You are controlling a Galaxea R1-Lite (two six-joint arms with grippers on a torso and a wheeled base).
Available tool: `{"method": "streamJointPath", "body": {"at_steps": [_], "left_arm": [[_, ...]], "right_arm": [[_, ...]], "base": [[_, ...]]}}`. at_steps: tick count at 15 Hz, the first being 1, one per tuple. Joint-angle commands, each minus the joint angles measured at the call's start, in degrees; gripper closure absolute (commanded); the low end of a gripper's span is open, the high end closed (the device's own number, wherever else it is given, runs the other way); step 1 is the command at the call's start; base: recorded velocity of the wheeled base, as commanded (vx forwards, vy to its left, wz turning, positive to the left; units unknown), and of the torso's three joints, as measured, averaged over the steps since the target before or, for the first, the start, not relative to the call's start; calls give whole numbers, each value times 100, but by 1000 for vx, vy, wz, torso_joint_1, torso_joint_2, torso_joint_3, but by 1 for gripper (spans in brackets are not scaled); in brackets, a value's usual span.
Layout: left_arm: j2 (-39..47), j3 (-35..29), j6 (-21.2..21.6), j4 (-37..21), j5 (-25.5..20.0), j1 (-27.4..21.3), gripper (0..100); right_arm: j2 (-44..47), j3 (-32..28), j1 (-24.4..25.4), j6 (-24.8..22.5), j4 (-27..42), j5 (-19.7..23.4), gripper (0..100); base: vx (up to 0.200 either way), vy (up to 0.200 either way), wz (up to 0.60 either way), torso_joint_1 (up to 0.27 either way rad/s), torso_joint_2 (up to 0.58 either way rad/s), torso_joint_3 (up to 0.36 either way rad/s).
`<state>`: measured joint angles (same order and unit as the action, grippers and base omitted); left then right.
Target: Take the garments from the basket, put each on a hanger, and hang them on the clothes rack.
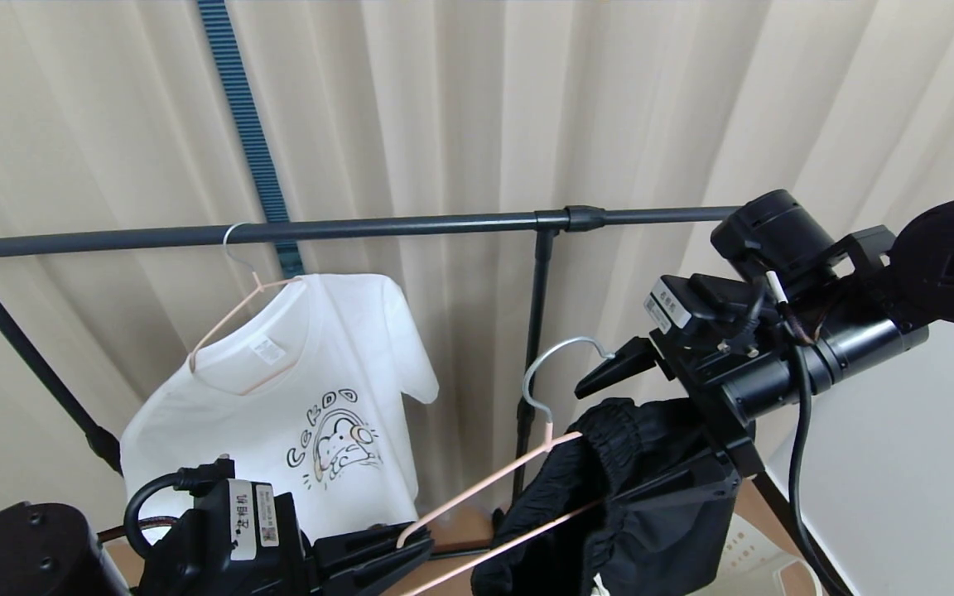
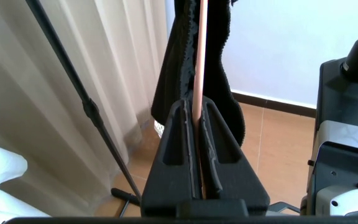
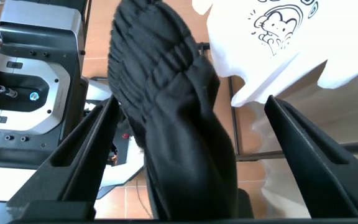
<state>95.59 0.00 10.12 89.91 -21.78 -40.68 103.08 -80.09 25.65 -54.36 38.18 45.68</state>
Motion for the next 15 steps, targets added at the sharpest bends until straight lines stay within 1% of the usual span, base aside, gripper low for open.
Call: {"method": "streamJointPath", "body": {"at_steps": [1, 3, 4, 15], "left_arm": [[13, 0, -1, 1, -1, -1, 100], [13, 0, -1, 1, -1, -28, 100], [13, 0, -10, 9, -1, -45, 100], [197, 0, -71, 9, -1, -45, 100]], "right_arm": [[36, -33, 2, -5, -4, 2, 0], [36, -33, 10, -5, 5, 2, 0], [36, -42, 10, 4, 5, 2, 100], [-157, 20, 2, 39, 23, 11, 100]], "base": [[0, 0, 0, 0, 0, 0], [0, 0, 0, 0, 0, 0], [0, 0, 0, 0, 0, 0], [0, 0, 0, 0, 0, 0]]}}
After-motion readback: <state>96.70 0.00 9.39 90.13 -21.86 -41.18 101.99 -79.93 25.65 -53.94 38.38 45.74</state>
